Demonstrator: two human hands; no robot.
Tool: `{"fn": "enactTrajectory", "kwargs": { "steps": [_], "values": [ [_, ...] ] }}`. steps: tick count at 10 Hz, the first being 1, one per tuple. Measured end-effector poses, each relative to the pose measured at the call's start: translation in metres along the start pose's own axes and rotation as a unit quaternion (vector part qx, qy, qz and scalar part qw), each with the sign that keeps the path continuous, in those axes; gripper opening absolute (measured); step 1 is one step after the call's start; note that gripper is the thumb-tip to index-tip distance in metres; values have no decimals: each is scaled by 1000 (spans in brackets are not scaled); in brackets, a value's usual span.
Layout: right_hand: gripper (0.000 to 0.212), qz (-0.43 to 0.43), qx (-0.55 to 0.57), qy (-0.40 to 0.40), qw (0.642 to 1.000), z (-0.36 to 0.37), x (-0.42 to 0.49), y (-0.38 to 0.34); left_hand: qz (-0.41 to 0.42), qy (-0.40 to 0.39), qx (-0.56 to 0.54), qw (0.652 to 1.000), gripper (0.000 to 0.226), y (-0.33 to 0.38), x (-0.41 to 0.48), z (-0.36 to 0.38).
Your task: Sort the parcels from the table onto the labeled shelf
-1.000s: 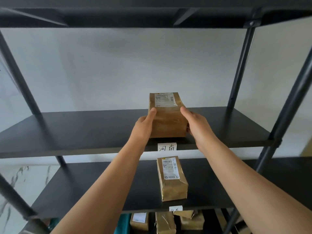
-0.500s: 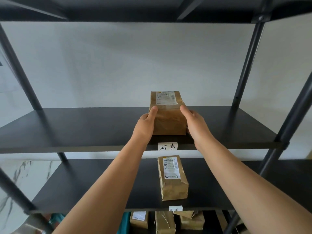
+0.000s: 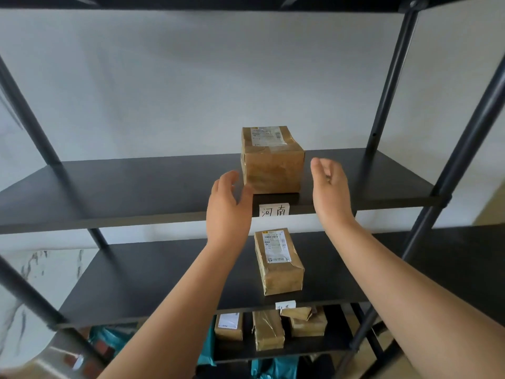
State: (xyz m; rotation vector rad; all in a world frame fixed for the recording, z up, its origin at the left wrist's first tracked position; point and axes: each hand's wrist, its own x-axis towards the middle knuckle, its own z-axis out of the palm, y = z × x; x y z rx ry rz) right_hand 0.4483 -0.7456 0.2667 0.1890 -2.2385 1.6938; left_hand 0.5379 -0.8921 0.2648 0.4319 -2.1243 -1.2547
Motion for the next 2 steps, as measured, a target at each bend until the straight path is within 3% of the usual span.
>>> {"fn": "enactTrajectory", "kwargs": {
  "steps": [2],
  "values": [
    [34,-57,-56,73,994,-10,-44,18,85,1,53,995,31,-25,-38,-2]
  ]
}}
